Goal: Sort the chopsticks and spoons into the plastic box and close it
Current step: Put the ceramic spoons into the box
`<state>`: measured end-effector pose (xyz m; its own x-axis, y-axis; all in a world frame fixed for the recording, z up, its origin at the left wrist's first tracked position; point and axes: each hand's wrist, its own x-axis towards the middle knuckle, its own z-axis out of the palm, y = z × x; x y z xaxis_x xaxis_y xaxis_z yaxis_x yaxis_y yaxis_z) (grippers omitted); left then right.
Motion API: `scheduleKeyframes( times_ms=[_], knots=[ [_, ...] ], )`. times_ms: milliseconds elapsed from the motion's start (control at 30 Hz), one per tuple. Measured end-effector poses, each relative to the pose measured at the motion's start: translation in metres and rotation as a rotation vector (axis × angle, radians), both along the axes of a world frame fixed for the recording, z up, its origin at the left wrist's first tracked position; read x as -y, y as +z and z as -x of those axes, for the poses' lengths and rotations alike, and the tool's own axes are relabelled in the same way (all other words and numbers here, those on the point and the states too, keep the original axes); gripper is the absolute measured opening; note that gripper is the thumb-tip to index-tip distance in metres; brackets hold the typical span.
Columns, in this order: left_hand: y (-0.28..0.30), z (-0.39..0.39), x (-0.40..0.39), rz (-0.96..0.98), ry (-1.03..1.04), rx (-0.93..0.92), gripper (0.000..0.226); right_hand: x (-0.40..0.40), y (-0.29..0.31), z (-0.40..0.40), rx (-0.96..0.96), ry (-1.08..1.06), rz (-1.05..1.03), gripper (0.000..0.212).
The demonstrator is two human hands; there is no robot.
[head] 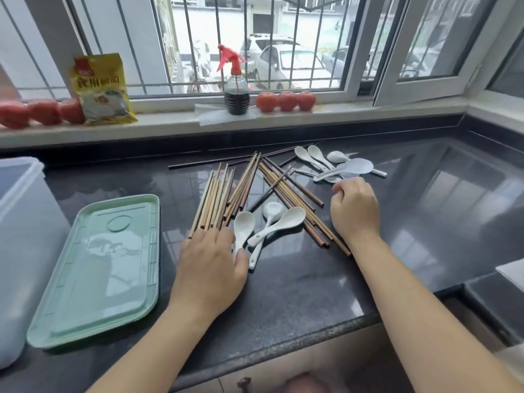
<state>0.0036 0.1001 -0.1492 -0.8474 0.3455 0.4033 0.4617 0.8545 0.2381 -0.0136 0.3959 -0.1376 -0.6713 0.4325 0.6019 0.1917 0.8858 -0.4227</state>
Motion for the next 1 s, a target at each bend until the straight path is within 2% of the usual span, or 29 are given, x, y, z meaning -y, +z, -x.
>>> scheduleKeyframes(
  times_ms=[100, 200, 267, 433, 600, 667, 700, 767, 867, 900, 933, 1000],
  knots=[
    [0.0, 0.001, -0.001, 0.023, 0.017, 0.014, 0.025, 0.026, 0.005, -0.012, -0.156, 0.297, -0.151, 0.014],
    [0.002, 0.0, -0.002, 0.022, 0.055, 0.006, 0.016, 0.053, -0.001, -0.013, -0.075, 0.58, -0.318, 0.014],
    [0.003, -0.001, -0.002, 0.038, 0.088, 0.013, 0.014, 0.06, -0.006, -0.009, -0.004, 0.668, -0.371, 0.015],
    [0.009, -0.002, -0.004, 0.062, 0.126, 0.074, 0.017, 0.061, -0.011, -0.004, 0.068, 0.736, -0.378, 0.012],
    [0.007, -0.001, -0.004, 0.055, 0.108, 0.065, 0.026, 0.061, -0.009, -0.006, 0.013, 0.711, -0.464, 0.012],
    [0.007, -0.002, -0.002, -0.039, 0.089, 0.062, 0.029, 0.061, -0.006, -0.008, -0.076, 0.682, -0.533, 0.017],
    [0.011, -0.003, -0.001, -0.175, 0.072, 0.092, 0.029, 0.061, -0.004, -0.01, -0.149, 0.654, -0.542, 0.019],
    [0.023, -0.002, -0.004, -0.583, 0.01, 0.312, 0.027, 0.065, 0.004, -0.014, -0.337, 0.584, -0.523, 0.018],
    [0.047, 0.016, -0.019, -1.16, -0.17, 0.896, 0.022, 0.078, 0.012, -0.021, -0.493, 0.554, -0.582, 0.01],
    [0.053, 0.022, -0.025, -1.246, -0.239, 1.105, 0.024, 0.08, 0.013, -0.022, -0.503, 0.573, -0.612, 0.009],
    [0.057, 0.027, -0.029, -1.243, -0.299, 1.258, 0.026, 0.08, 0.013, -0.022, -0.504, 0.589, -0.63, 0.009],
    [0.059, 0.034, -0.038, -1.124, -0.383, 1.376, 0.029, 0.077, 0.012, -0.021, -0.494, 0.591, -0.645, 0.011]
  ],
)
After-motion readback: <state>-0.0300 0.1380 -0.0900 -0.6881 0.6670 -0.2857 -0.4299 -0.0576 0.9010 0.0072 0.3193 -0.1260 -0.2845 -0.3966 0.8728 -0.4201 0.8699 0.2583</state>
